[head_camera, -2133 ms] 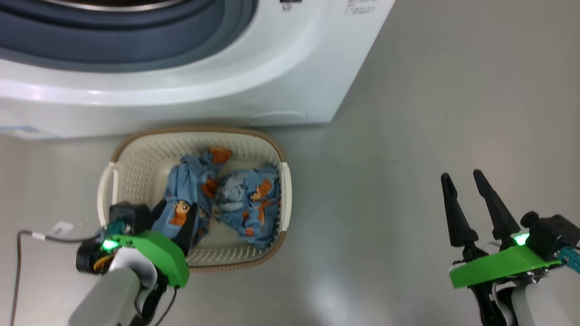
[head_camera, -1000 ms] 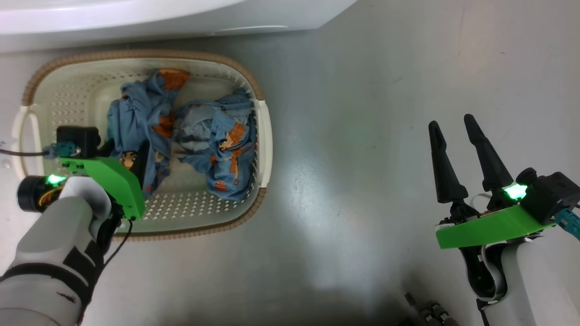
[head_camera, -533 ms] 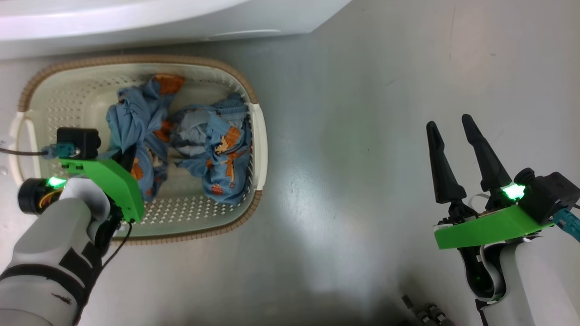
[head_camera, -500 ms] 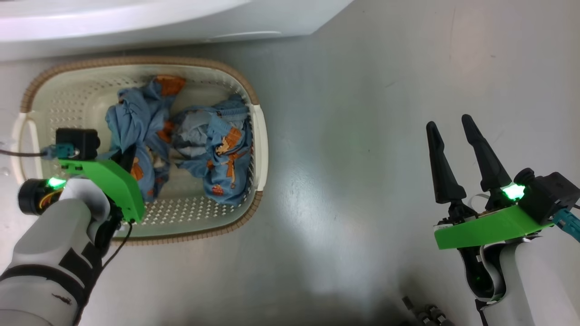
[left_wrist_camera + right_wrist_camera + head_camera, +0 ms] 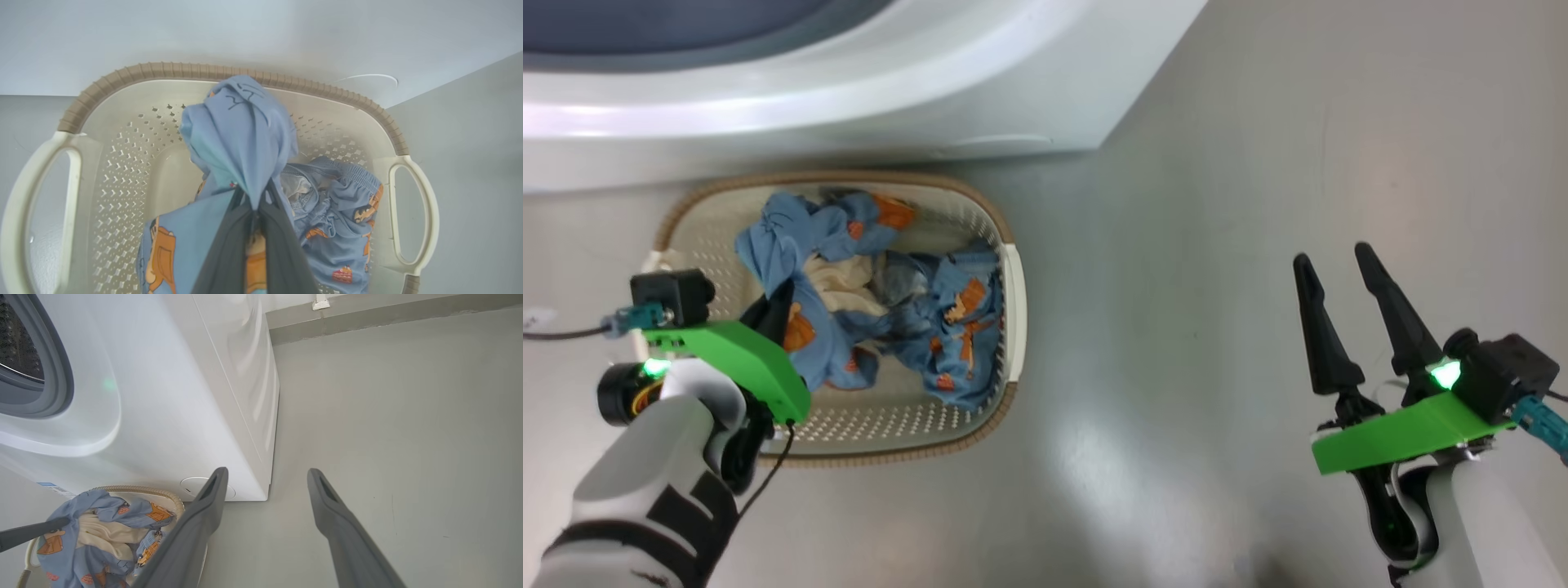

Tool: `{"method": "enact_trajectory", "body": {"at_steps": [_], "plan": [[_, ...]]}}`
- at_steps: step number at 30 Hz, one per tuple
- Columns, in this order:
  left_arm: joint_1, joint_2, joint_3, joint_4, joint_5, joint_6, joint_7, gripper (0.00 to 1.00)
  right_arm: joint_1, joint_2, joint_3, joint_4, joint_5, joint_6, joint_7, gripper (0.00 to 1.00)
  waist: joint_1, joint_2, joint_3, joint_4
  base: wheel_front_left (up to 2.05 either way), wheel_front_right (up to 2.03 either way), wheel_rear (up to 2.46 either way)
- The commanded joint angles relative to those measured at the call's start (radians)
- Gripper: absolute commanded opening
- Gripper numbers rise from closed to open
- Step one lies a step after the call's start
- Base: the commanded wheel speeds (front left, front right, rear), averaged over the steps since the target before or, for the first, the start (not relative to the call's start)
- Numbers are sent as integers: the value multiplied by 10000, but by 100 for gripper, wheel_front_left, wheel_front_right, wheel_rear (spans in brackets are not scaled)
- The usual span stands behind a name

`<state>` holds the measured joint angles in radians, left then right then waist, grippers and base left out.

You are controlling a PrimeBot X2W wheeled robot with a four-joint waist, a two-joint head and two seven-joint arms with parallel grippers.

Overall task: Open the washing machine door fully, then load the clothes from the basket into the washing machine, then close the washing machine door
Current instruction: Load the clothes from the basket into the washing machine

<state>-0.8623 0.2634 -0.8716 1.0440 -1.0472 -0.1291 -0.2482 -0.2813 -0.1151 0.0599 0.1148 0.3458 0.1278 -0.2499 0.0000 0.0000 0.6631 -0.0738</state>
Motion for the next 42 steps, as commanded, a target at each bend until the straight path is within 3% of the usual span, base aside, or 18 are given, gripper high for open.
{"method": "enact_trajectory", "body": {"at_steps": [1,12,17,42], "plan": [[443,362,587,-307,369,-15,-132,0,469,-100,175,-112,81,29,-118,100,0,0,-871,316,0,0,0],[2210,217,3381,-2104,2647,-15,-134,0,1089,-346,116,188,297,29,-118,100,0,0,-2598,459,0,0,0],[3504,-154,4968,-3462,3758,-15,-135,0,1602,-413,56,326,412,29,-118,100,0,0,-3588,436,0,0,0],[7949,-867,7906,-8651,6567,-15,-135,0,3314,-678,-429,375,697,29,-118,100,0,0,-5522,363,0,0,0]]}}
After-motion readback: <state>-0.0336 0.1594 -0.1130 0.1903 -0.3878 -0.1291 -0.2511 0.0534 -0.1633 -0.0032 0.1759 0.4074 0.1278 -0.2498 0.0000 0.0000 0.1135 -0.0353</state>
